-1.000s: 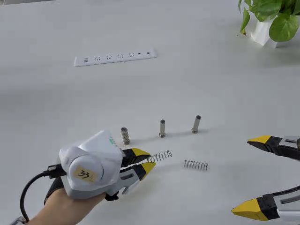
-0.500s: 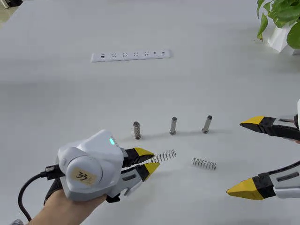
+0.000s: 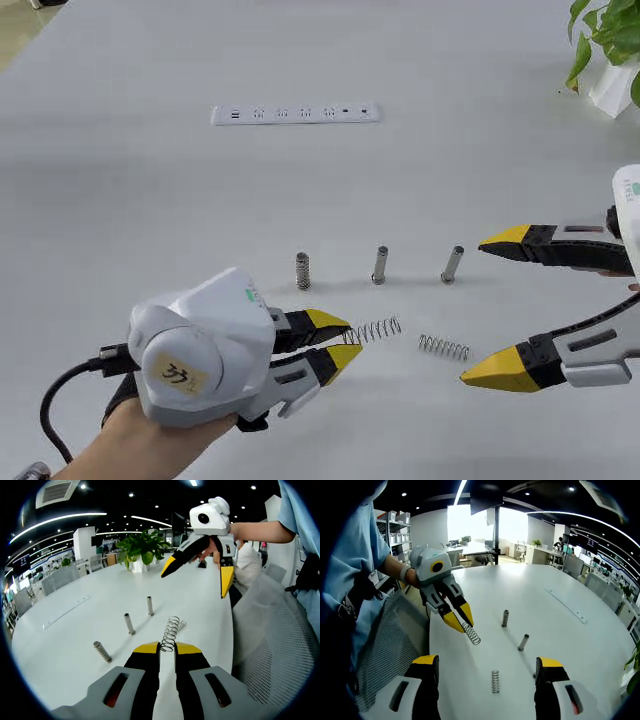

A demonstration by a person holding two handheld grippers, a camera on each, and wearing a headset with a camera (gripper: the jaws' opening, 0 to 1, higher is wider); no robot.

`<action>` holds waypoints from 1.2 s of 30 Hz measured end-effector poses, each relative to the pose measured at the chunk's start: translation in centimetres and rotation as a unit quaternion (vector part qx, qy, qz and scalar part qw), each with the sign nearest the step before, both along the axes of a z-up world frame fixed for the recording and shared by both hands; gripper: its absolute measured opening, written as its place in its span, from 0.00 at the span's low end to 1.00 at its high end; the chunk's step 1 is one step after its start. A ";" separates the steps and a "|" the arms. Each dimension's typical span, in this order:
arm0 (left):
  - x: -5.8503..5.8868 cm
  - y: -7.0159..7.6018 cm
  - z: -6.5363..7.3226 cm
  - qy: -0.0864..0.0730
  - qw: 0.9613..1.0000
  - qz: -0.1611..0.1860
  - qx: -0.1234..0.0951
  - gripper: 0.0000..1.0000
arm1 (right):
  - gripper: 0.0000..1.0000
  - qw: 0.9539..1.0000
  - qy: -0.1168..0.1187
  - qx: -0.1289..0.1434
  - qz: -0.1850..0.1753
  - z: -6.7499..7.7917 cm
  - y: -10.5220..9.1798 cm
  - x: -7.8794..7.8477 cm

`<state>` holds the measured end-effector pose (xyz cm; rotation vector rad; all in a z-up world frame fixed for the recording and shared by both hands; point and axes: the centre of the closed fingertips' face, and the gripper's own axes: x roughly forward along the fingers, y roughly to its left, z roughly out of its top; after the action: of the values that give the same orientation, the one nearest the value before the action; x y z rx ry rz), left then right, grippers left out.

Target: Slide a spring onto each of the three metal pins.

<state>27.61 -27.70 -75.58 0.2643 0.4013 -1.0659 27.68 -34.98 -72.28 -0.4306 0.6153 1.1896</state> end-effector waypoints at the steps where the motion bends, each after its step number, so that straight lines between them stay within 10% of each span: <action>1: -0.1 -0.1 0.0 -0.003 1.000 -0.001 0.001 0.07 | 0.75 1.000 0.001 -0.002 0.005 0.0 0.2 0.0; 36: -0.6 -0.9 2.4 -0.018 0.999 -0.009 -0.041 0.07 | 0.24 0.989 0.023 -0.033 0.141 -0.7 3.7 -1.4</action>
<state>27.01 -28.57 -73.20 0.2148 0.3232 -1.0915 26.25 -31.26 -72.99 -0.5606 0.6499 1.4541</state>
